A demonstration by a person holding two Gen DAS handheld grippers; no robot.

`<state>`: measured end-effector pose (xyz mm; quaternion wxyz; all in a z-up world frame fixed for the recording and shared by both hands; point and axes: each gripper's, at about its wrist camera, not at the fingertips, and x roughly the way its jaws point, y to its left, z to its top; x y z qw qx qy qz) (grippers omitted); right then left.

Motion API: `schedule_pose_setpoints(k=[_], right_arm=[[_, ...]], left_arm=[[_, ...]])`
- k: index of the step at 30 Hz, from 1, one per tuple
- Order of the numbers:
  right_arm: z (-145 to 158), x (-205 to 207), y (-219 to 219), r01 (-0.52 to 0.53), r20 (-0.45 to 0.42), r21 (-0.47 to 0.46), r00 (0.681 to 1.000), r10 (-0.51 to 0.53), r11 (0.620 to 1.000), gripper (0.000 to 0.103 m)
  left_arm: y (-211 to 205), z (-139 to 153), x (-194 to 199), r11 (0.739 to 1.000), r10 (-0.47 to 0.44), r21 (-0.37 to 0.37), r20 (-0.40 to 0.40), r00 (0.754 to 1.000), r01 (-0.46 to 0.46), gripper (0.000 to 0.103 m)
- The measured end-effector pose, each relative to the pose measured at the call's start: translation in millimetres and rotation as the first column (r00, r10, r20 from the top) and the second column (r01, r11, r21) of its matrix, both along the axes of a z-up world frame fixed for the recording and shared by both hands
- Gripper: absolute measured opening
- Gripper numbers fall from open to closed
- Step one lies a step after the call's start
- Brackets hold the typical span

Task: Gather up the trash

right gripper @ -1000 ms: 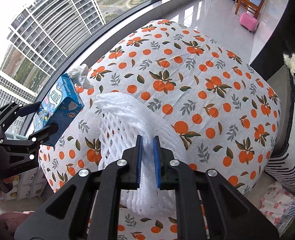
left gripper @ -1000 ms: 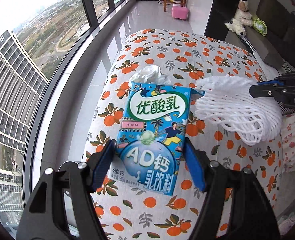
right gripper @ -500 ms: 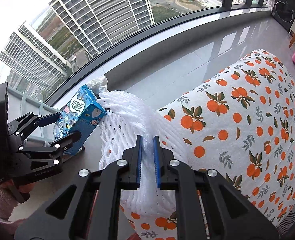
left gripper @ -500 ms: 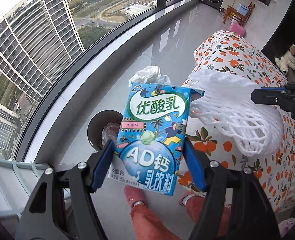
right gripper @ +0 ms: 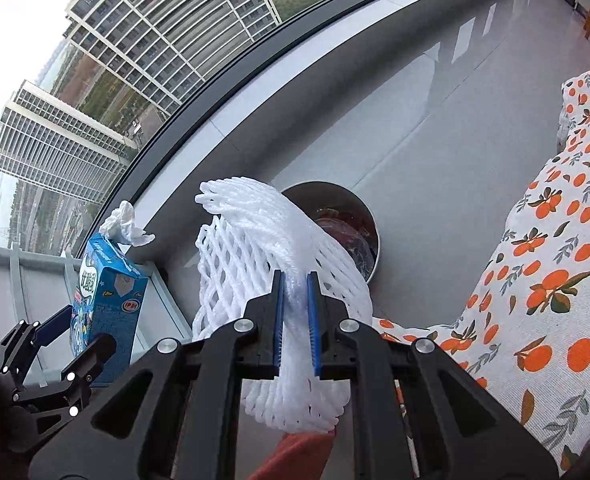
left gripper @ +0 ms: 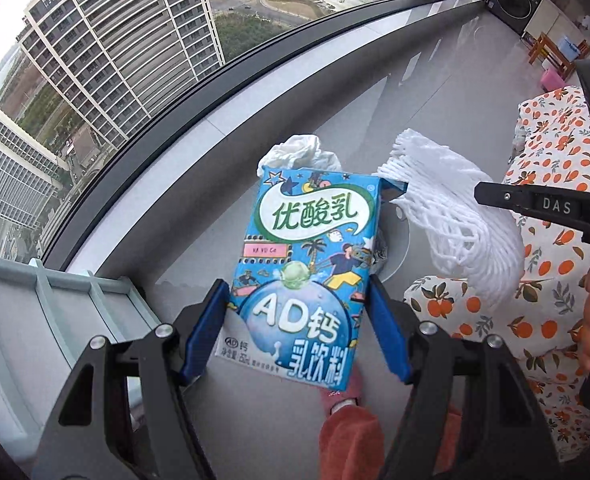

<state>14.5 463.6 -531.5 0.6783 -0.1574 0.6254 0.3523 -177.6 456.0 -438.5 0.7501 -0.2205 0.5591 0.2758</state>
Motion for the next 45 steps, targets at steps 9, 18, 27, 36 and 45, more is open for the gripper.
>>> schedule_pose_setpoints(k=[9,18,27,36,45], right_arm=[[-132.3,15.6,59.6,-0.002,0.012,-0.142,1.0,0.004,0.99,0.02],[-110.9,12.8,49.2,0.061,-0.006,-0.125,0.998,-0.062,0.99,0.028],[-30.0,15.8,23.2,0.109,0.078,0.0,0.991,-0.108,0.994,0.049],[-10.5,40.4,-1.6,0.133,0.053,0.017,0.99,-0.134,0.991,0.049],[30.2,42.0,-64.3,0.148,0.093,0.01,0.984,-0.149,0.989,0.052]], left_arm=[[23.3,-85.4,16.2,0.998,-0.024,-0.059,-0.01,1.0,0.023,0.069],[28.6,-126.0,49.8,0.992,-0.054,-0.113,0.003,0.999,0.054,0.07],[23.4,-143.6,89.7,0.978,-0.086,-0.188,0.034,0.996,0.091,0.076],[3.0,-113.0,101.0,0.983,-0.128,-0.133,0.011,0.992,0.128,0.076],[-41.3,-13.2,103.1,0.991,-0.129,-0.024,0.018,0.991,0.129,0.077]])
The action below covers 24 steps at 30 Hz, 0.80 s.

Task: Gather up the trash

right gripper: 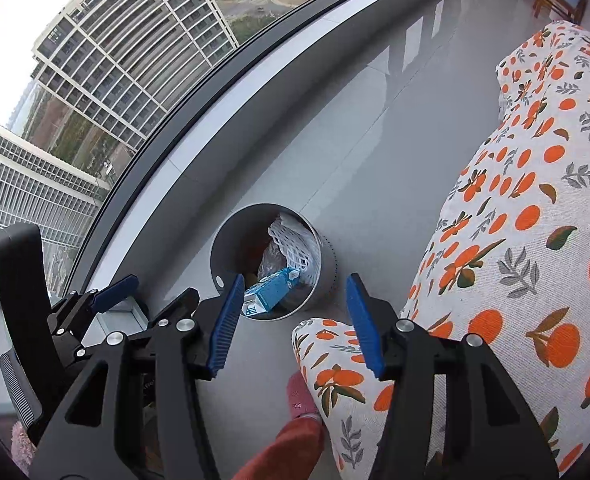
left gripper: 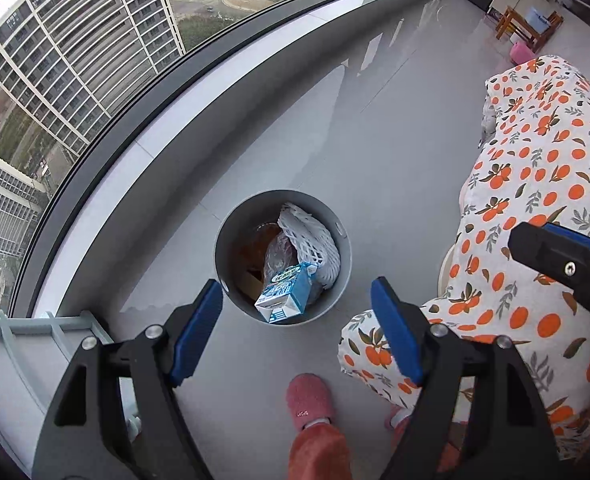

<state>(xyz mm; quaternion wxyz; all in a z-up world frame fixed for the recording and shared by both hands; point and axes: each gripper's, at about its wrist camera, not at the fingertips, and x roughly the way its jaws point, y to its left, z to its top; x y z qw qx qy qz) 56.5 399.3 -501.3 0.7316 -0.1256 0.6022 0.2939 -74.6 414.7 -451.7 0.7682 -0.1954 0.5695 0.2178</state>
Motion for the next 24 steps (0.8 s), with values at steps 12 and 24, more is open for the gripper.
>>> schedule_pose_setpoints(k=[12,24], right_arm=[[163.9,2.6,-129.3,0.124,0.197,-0.027,0.974,-0.116,0.992,0.081],[318.2,-1.6,-313.6,0.358,0.257,-0.017,0.904,-0.342,0.934,0.09]], left_arm=[[-120.0,163.9,37.8,0.956,-0.224,0.181,-0.054,0.973,0.231,0.078],[-282.6,320.6,95.2,0.856,-0.507,0.139,0.033,0.861,0.499,0.083]])
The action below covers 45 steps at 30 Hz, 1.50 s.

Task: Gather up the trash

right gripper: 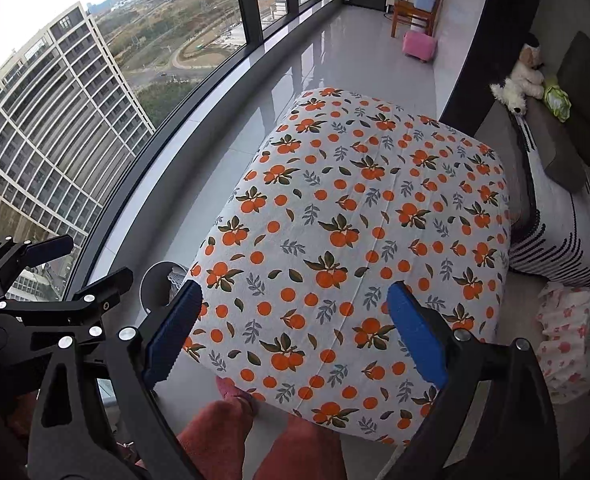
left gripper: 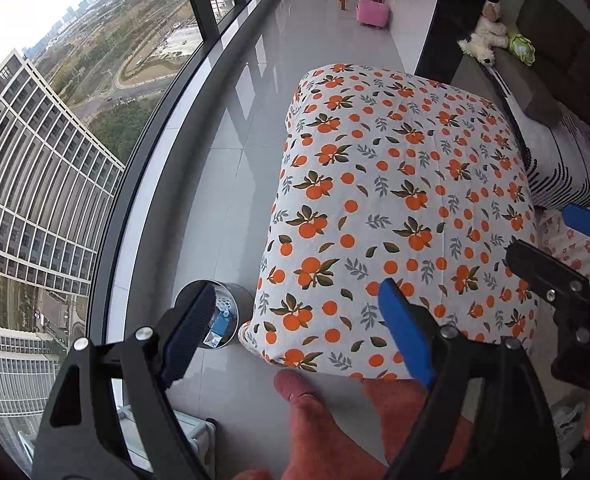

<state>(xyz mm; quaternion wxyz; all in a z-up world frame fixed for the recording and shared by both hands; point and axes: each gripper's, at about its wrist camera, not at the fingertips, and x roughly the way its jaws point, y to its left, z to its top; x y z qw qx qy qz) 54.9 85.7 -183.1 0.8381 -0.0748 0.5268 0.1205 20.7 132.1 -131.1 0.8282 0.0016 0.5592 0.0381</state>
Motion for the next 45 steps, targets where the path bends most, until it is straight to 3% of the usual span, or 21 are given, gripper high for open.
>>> schedule_pose_setpoints(k=[4,6,9,15,21,25,30,45], right_arm=[[37.1,-4.1,-46.1,0.048,0.03,0.013,0.998,-0.049,0.999,0.09],[46.7,-4.6,-63.4,0.059,0.037,0.006,0.998,-0.059,0.998,0.09],[57.6,-6.0,-87.9,0.086,0.045,-0.002,0.995,-0.086,0.996,0.09],[69.4,-11.4,-121.1,0.196,0.029,0.016,0.98,-0.197,0.98,0.09],[73.5,-19.9,-124.1,0.277,0.007,0.038,0.961,-0.278,0.96,0.09],[74.7,-19.3,-118.9,0.299,0.011,0.037,0.954,-0.299,0.954,0.09],[78.3,-21.5,-116.9,0.328,0.013,0.05,0.944,-0.329,0.944,0.09],[86.9,-19.8,-112.5,0.344,0.027,0.051,0.938,-0.345,0.938,0.09]], left_arm=[[-48.9,41.3,13.0,0.998,-0.044,0.04,0.047,0.998,0.042,0.088],[-67.0,55.0,18.8,0.998,-0.058,0.011,0.052,0.997,0.058,0.088],[-88.6,65.0,27.9,0.995,-0.08,-0.063,0.044,0.996,0.083,0.088],[-113.6,66.9,35.7,0.982,-0.162,-0.092,0.008,0.987,0.162,0.089],[-116.0,65.1,39.2,0.97,-0.225,-0.101,-0.028,0.974,0.221,0.089],[-110.3,68.2,42.4,0.972,-0.23,-0.064,-0.036,0.972,0.228,0.089],[-101.8,68.5,45.7,0.969,-0.237,-0.082,-0.051,0.97,0.232,0.089],[-105.3,78.6,38.7,0.957,-0.29,-0.032,-0.011,0.957,0.289,0.089]])
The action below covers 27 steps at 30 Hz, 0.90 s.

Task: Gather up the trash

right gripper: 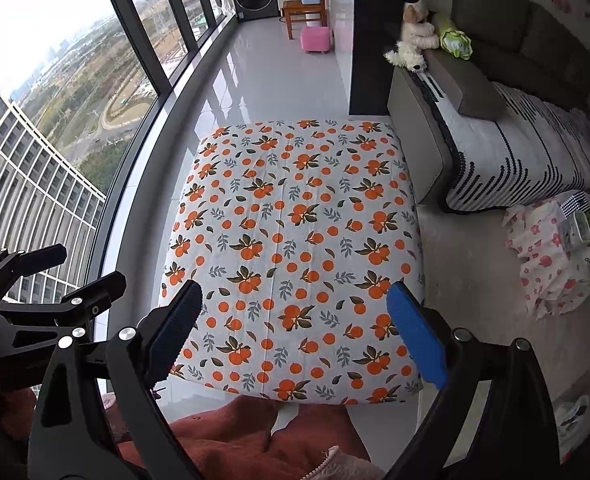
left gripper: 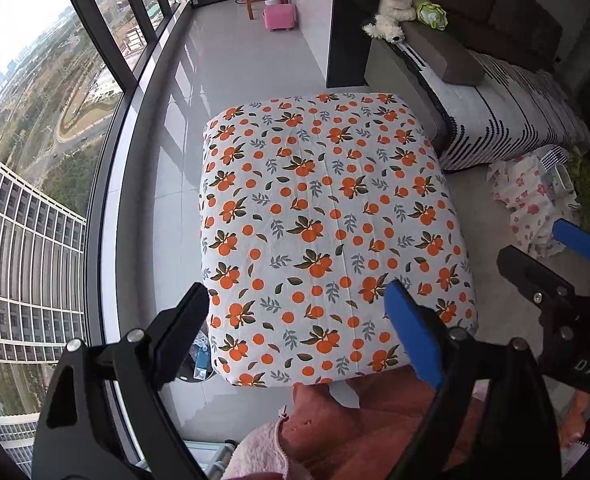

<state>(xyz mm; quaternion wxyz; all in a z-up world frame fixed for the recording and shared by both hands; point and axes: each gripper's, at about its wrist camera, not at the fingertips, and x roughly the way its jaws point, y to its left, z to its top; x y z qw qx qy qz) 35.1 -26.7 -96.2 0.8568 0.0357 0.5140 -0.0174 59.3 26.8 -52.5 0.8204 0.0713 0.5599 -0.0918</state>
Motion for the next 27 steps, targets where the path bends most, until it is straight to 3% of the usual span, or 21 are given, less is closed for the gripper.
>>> schedule_pose_setpoints(k=[27], right_arm=[[3.8,0.7,1.2,0.005,0.005,-0.001,1.0,-0.005,1.0,0.09]], left_arm=[[-1.5,7.9,-9.2,0.999,-0.049,0.001,0.023,0.999,0.049,0.089]])
